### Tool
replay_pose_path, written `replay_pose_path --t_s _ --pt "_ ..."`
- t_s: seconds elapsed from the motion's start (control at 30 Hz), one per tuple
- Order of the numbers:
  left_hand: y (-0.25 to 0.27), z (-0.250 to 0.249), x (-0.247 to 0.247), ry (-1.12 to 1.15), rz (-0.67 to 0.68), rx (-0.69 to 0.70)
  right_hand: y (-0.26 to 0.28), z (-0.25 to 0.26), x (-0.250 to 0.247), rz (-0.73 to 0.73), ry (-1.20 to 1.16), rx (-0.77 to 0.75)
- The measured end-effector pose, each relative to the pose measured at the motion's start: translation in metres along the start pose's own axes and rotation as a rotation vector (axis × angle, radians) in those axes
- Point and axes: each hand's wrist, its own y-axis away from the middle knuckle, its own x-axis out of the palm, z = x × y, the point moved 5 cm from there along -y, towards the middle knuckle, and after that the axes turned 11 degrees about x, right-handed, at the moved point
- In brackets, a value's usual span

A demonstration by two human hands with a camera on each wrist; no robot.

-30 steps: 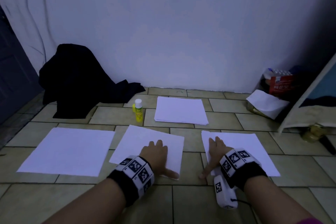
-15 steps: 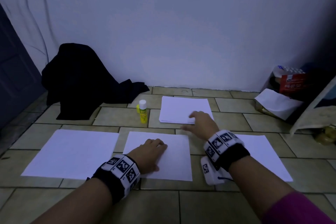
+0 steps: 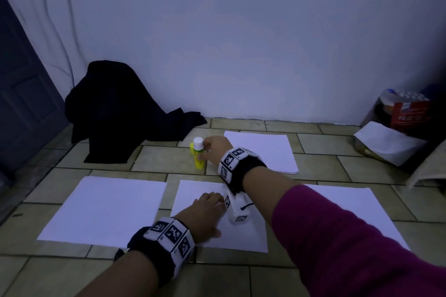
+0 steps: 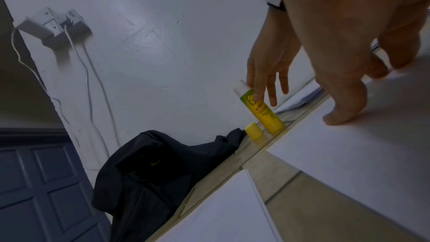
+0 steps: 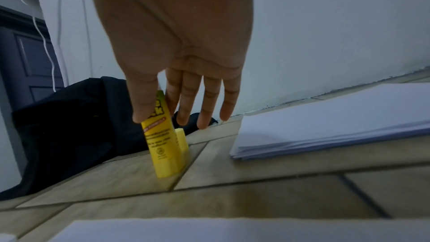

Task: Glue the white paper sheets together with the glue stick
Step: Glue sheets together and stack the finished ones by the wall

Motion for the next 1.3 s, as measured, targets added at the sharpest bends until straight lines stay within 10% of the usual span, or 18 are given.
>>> replay_pose_path --t_s 0.3,0.7,1.3 --pt "0.003 0.000 -0.002 0.018 -0.052 -0.026 0.032 -0.042 -0.038 0.108 -0.361 0.085" --pt "-0.009 -0.016 -0.011 -0.057 -0.073 -0.146 0.074 -0.100 -0.058 -0.208 -0.209 0.050" --pt "-0.012 -0.009 -0.015 -0.071 -0.051 -0.134 0.127 -0.124 -0.038 -0.058 0.063 -0.005"
